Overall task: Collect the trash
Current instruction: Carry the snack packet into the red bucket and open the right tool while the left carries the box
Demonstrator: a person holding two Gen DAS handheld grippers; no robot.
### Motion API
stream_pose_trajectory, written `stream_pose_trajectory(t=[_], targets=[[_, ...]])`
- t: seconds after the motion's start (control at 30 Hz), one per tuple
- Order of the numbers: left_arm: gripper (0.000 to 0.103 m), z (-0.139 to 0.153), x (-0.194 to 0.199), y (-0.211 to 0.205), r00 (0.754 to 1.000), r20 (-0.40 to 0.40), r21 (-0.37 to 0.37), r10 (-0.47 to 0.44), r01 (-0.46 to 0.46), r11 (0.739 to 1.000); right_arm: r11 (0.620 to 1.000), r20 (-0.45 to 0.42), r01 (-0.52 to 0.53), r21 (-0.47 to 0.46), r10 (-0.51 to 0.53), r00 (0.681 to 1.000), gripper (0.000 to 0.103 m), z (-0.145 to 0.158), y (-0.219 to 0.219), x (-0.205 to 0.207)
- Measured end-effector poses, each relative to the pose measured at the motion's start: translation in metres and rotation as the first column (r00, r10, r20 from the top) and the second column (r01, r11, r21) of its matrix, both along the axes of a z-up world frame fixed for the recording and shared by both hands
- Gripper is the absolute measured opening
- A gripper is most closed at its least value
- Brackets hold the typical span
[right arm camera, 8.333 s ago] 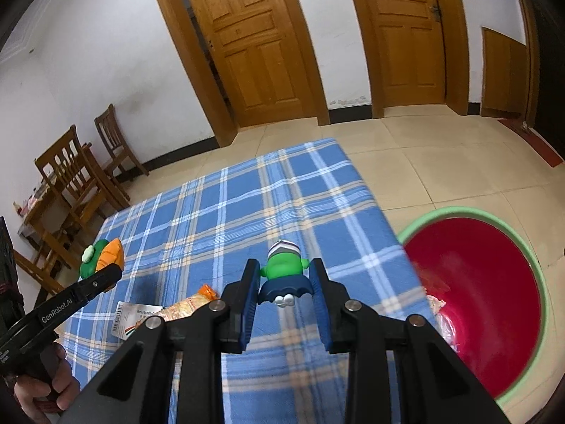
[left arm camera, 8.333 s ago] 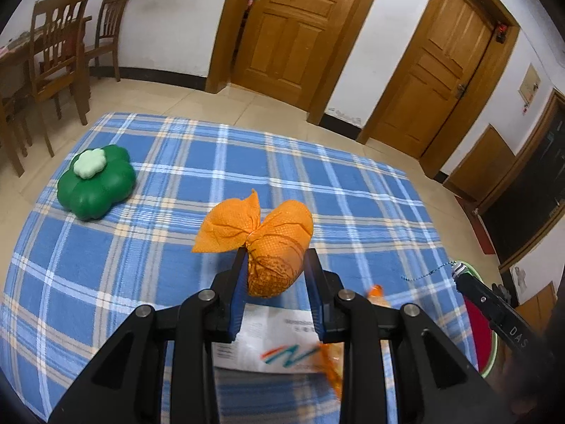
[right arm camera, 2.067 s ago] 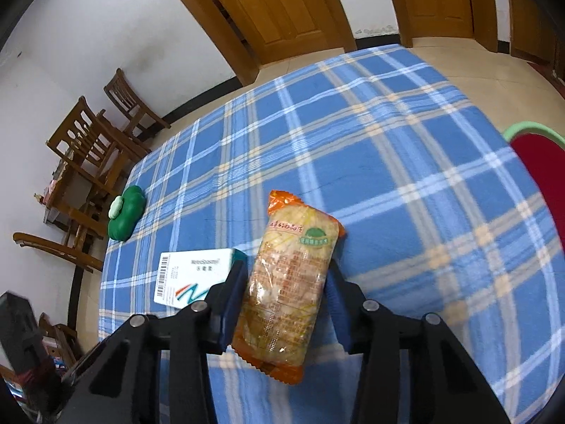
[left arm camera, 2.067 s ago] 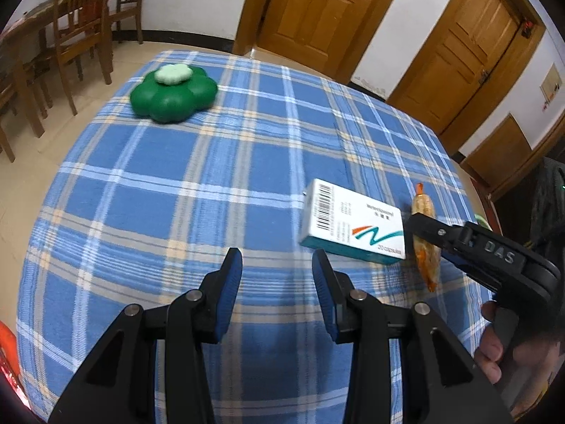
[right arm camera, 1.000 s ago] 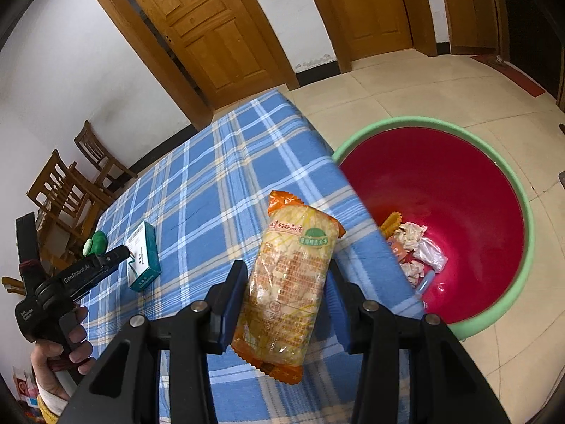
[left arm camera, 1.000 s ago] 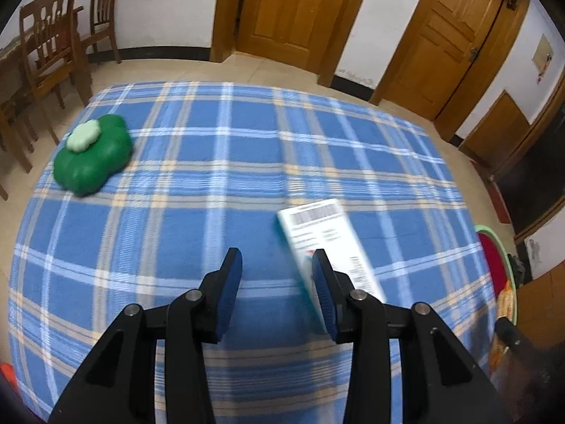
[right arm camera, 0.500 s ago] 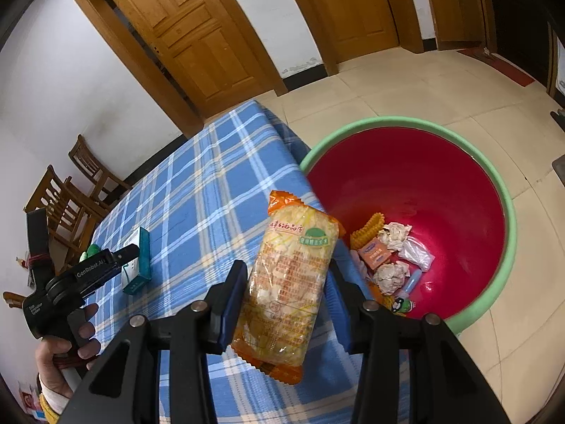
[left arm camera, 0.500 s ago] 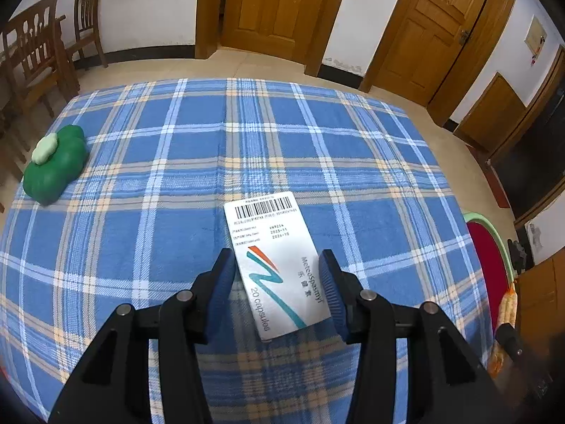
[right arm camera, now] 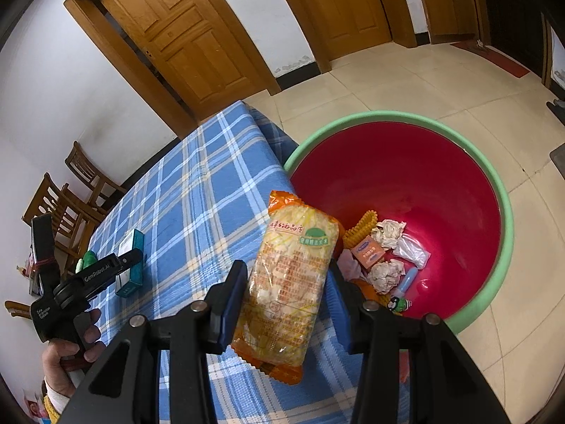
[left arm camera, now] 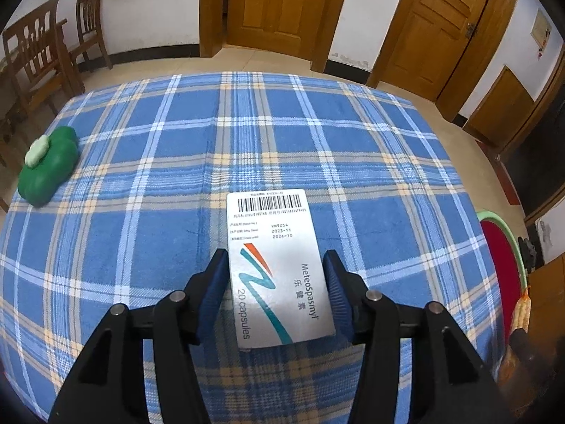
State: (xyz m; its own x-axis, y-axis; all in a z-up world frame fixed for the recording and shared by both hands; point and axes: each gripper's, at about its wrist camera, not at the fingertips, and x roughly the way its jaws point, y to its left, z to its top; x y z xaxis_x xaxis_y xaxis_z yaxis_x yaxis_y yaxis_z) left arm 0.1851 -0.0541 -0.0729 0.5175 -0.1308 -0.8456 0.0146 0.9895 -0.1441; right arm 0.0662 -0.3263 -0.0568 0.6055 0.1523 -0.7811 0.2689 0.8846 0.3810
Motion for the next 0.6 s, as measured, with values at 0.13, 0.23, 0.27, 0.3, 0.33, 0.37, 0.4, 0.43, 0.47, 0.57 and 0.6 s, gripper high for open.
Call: stream_pose_trajectory(t=[0.13, 0.23, 0.27, 0.3, 0.33, 0.37, 0.4, 0.43, 0.47, 0.57, 0.6], targets=[[0.054, 0.000, -0.003, -0.004, 1.000, 0.009, -0.003, -0.021, 0.021, 1.000, 1.000, 0.002, 0.007, 0.002, -0.007, 1.000, 0.047, 0.000, -0.005, -0.002], [0.054, 0.001, -0.006, -0.009, 0.999, 0.013, -0.009, -0.043, 0.043, 0.999, 1.000, 0.006, 0.014, 0.000, -0.014, 1.000, 0.047, 0.001, -0.007, -0.003], [0.054, 0.002, -0.007, -0.011, 0.999, 0.016, -0.010, -0.049, 0.049, 0.999, 1.000, 0.008, 0.017, 0.000, -0.017, 1.000, 0.047, 0.002, -0.009, -0.004], [0.054, 0.003, -0.009, -0.013, 0.998, 0.020, -0.010, -0.054, 0.055, 0.998, 1.000, 0.010, 0.019, 0.000, -0.019, 1.000, 0.047, 0.003, -0.010, -0.005], [0.054, 0.005, -0.011, -0.016, 0.998, 0.028, -0.010, -0.063, 0.063, 0.998, 1.000, 0.012, 0.022, 0.000, -0.022, 1.000, 0.047, 0.003, -0.011, -0.006], [0.054, 0.007, -0.012, -0.018, 0.997, 0.033, -0.008, -0.070, 0.070, 0.997, 1.000, 0.013, 0.026, 0.001, -0.026, 1.000, 0.047, 0.003, -0.013, -0.007], [0.054, 0.009, -0.014, -0.020, 0.996, 0.039, -0.006, -0.079, 0.079, 0.997, 1.000, 0.015, 0.029, 0.003, -0.029, 0.999, 0.047, 0.004, -0.015, -0.008], [0.054, 0.013, -0.016, -0.024, 0.995, 0.047, -0.004, -0.090, 0.091, 0.996, 0.999, 0.017, 0.033, 0.004, -0.033, 0.999, 0.047, 0.004, -0.017, -0.008], [0.054, 0.015, -0.018, -0.026, 0.994, 0.054, -0.004, -0.098, 0.098, 0.995, 0.999, 0.019, 0.035, 0.005, -0.036, 0.999, 0.047, 0.004, -0.019, -0.009], [0.054, 0.027, -0.023, -0.034, 0.989, 0.078, 0.001, -0.125, 0.125, 0.992, 0.999, 0.027, 0.045, 0.008, -0.045, 0.999, 0.047, 0.006, -0.025, -0.011], [0.054, 0.030, -0.023, -0.037, 0.987, 0.085, 0.001, -0.133, 0.133, 0.991, 0.999, 0.029, 0.048, 0.008, -0.048, 0.998, 0.047, 0.006, -0.027, -0.012]])
